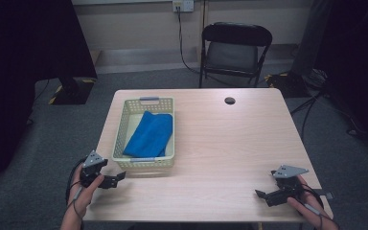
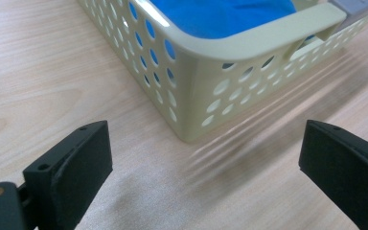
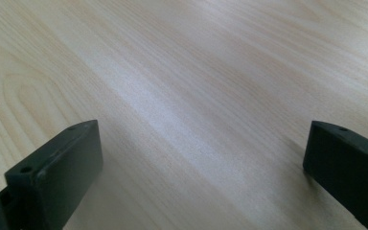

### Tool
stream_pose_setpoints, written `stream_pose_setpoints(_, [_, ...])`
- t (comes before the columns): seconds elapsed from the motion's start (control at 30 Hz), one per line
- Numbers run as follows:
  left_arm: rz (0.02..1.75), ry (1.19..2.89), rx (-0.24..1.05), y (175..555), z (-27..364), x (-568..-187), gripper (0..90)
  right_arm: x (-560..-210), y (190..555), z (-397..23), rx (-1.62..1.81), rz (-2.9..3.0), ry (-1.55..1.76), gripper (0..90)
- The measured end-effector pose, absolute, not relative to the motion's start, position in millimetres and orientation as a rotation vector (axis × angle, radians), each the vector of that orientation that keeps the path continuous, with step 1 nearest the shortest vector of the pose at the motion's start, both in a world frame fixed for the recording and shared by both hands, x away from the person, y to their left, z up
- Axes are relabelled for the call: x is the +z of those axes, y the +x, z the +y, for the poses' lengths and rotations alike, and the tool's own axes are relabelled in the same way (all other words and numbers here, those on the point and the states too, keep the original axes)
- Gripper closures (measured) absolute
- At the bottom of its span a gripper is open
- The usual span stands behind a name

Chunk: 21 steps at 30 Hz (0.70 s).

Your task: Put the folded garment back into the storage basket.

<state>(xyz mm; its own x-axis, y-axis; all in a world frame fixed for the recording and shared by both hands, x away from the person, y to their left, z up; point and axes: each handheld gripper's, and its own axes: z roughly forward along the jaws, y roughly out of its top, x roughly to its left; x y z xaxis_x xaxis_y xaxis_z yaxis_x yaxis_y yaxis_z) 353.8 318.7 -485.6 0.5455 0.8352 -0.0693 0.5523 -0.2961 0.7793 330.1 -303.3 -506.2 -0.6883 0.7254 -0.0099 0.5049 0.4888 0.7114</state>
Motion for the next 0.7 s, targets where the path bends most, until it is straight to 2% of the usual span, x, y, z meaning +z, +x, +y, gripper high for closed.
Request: stream_pose_setpoints(0.7, [1.11,2.089,0.458,356,312,-496,3.7,-506,330,-303,1.009,2.429,1.038,0.0])
